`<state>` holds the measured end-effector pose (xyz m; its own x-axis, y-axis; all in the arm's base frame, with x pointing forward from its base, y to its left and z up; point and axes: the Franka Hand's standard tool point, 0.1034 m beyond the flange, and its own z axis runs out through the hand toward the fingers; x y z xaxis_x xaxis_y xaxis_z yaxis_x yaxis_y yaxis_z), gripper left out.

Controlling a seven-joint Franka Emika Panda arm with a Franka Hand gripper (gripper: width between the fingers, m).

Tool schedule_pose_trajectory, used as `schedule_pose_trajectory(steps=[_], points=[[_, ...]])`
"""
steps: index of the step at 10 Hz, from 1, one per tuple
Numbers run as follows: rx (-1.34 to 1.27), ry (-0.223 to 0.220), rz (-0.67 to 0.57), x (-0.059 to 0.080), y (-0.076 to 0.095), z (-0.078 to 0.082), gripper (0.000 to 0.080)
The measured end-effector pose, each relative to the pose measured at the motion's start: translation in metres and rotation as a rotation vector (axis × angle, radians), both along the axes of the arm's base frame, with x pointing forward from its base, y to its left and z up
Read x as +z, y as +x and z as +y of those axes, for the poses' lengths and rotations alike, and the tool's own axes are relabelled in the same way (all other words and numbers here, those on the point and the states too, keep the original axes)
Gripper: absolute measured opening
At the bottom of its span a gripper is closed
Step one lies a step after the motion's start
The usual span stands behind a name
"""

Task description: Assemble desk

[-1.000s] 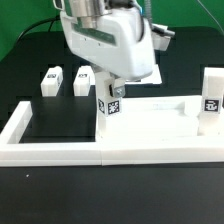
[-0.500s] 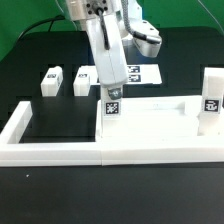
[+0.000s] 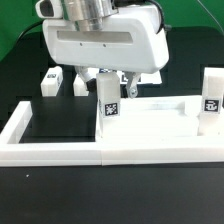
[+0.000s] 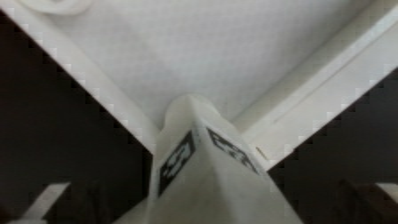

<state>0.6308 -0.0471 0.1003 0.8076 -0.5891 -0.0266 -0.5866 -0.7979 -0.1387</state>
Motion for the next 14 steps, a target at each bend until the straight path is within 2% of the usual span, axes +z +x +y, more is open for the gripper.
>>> schedule_pose_trajectory(steps=[2, 3, 4, 5, 8, 10, 12, 14], points=[[0.179, -0.019, -0.022, 0.0000, 0.0003, -0.0010, 0.0646], [0.398, -0.069, -0.053, 0.0004, 0.0037, -0.0020, 0.0649], [0.581, -0.093, -0.075, 0.0007, 0.0054, -0.0019, 0.0649], [0.715, -0.096, -0.080, 0.0003, 0.0054, -0.0039, 0.0649], [0.635, -0.089, -0.073, -0.0002, 0.0050, -0.0035, 0.0634], [0.462, -0.080, -0.056, -0.0001, 0.0052, -0.0041, 0.0284], [0.268, -0.071, -0.039, 0.0000, 0.0058, -0.0052, 0.0288], [-0.089, -0.057, -0.005, 0.0008, 0.0062, -0.0068, 0.0288]])
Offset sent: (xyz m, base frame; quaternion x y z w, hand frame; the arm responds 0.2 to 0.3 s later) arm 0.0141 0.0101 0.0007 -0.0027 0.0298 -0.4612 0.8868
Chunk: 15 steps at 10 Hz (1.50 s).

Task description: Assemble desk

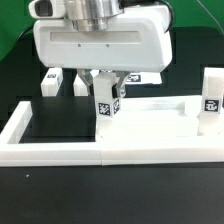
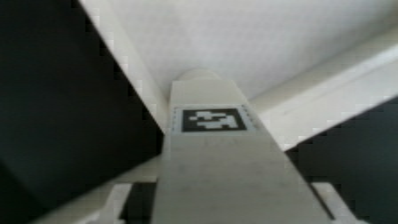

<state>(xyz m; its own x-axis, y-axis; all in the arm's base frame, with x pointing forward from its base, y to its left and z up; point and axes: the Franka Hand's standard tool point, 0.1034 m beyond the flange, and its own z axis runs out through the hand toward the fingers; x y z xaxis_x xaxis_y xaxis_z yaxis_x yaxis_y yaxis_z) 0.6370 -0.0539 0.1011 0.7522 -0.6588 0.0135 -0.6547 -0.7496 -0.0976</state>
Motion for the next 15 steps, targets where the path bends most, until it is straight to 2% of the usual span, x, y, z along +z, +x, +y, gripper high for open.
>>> schedule_pose_trajectory(steps=[1, 4, 5, 8, 9, 10, 11, 12, 13, 15], points=[[-0.186, 0.023, 0.015, 0.000, -0.001, -0.001, 0.0288], [-0.723, 0.166, 0.098, 0.003, -0.004, 0.001, 0.0288], [-0.858, 0.178, 0.114, 0.003, -0.003, 0.004, 0.0288], [-0.959, 0.174, 0.118, 0.004, -0.002, 0.006, 0.0288], [-0.935, 0.172, 0.116, 0.004, -0.002, 0.006, 0.0382], [-0.885, 0.170, 0.110, 0.003, -0.002, 0.007, 0.0563], [-0.701, 0.143, 0.072, 0.003, 0.000, 0.008, 0.0563], [-0.532, 0.126, 0.047, 0.002, 0.000, 0.015, 0.0632], [-0.396, 0.112, 0.037, 0.002, -0.001, 0.019, 0.0646], [-0.288, 0.103, 0.026, 0.001, -0.002, 0.015, 0.0649]])
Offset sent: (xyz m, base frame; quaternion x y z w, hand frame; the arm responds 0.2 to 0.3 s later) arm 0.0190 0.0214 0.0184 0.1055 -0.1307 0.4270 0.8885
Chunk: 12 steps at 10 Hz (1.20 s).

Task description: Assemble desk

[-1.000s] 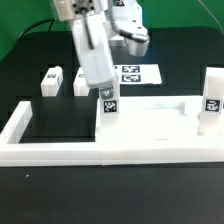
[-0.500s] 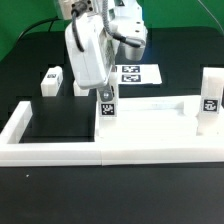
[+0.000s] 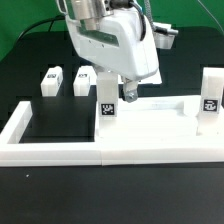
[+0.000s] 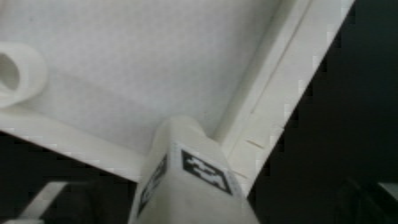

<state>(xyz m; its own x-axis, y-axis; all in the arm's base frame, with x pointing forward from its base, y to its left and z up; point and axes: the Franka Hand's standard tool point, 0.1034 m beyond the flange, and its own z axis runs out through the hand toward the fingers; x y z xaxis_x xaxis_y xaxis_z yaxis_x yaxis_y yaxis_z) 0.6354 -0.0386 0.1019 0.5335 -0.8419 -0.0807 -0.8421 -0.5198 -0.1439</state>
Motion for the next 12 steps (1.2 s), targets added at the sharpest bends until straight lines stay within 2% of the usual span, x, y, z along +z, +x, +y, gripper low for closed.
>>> schedule_pose_trajectory(steps=[2, 3, 4, 7, 8, 9, 12], points=[[0.191, -0.030, -0.021, 0.000, 0.000, -0.002, 0.0649], [0.381, -0.086, -0.042, 0.000, 0.003, -0.003, 0.0649], [0.475, -0.102, -0.057, -0.002, 0.004, -0.001, 0.0649], [0.425, -0.104, -0.049, -0.002, 0.003, -0.005, 0.0622], [0.368, -0.104, -0.041, -0.002, 0.003, -0.010, 0.0441], [0.294, -0.104, -0.029, -0.002, 0.002, -0.013, 0.0360], [0.181, -0.107, -0.005, -0.003, 0.000, -0.018, 0.0359]])
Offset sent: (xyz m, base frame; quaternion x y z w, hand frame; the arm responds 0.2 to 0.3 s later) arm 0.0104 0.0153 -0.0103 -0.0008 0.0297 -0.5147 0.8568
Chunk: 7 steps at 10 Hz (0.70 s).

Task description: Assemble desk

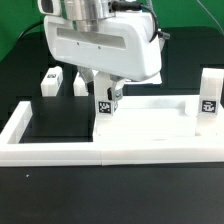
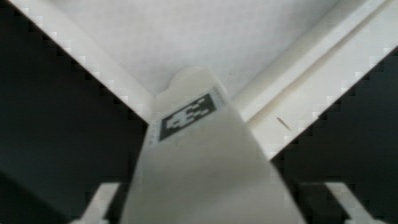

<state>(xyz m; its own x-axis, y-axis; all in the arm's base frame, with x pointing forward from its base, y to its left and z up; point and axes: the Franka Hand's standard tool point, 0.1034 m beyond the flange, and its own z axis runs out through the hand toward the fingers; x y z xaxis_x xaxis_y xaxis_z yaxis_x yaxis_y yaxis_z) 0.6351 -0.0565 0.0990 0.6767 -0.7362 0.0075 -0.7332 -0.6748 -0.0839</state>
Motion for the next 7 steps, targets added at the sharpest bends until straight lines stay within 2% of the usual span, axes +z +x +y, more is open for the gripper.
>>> schedule_pose_trajectory(steps=[5, 6, 7], points=[[-0.010, -0.001, -0.001, 0.000, 0.000, -0.002, 0.0353], [-0.003, 0.020, 0.016, 0.015, 0.003, 0.003, 0.0353], [0.006, 0.037, 0.006, 0.038, 0.006, 0.007, 0.0534]])
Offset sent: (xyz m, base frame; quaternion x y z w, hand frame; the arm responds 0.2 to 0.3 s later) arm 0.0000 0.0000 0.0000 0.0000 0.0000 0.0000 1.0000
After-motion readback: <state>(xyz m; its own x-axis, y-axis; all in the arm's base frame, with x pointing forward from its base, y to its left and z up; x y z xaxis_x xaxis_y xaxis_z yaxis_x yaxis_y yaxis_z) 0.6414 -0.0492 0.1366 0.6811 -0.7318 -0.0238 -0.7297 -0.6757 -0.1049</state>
